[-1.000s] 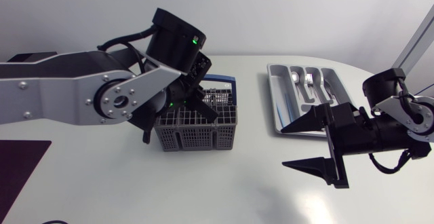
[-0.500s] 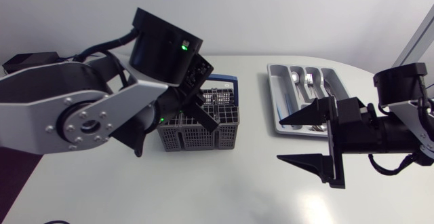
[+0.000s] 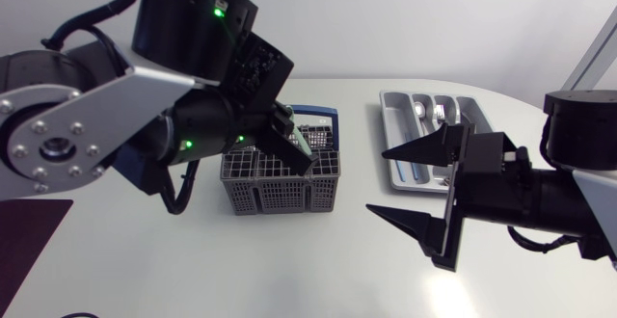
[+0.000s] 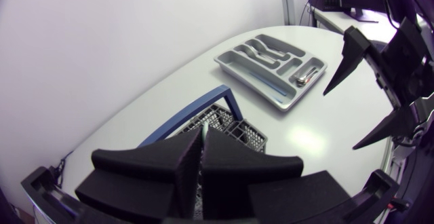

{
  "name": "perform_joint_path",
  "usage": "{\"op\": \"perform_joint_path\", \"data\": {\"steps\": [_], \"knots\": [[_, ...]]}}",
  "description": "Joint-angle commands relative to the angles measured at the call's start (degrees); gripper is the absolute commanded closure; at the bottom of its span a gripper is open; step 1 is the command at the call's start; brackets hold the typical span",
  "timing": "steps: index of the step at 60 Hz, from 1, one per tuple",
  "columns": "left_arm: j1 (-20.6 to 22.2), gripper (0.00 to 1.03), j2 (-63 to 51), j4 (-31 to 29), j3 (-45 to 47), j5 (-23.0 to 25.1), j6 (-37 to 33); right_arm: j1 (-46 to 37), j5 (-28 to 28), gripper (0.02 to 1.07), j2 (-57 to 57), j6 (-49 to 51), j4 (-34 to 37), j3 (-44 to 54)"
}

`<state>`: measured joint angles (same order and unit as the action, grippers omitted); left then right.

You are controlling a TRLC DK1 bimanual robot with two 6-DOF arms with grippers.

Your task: Unload the cutlery basket into the drawer organizer.

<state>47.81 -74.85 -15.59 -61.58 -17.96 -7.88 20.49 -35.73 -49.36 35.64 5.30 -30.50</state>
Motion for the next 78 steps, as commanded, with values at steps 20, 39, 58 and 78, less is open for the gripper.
{"op": "perform_joint_path", "data": {"steps": [20,39,58,78], "knots": [[-5.8,0.88,-8.6,-4.2,-7.3,20.8,11.0,9.7,13.5,0.22,-4.4,-10.4,-8.0,-1.1],[-4.7,0.88,-10.1,-4.3,-9.5,22.1,12.3,10.9,18.4,0.48,-9.9,-13.8,-12.1,-3.7],[-4.0,0.88,-10.4,-5.9,-11.0,23.2,13.0,13.2,23.5,0.54,-17.2,-14.9,-14.4,-7.6],[-3.8,0.88,-10.4,-6.4,-10.9,23.6,13.2,13.9,26.4,0.72,-19.4,-15.2,-15.8,-8.7]]}}
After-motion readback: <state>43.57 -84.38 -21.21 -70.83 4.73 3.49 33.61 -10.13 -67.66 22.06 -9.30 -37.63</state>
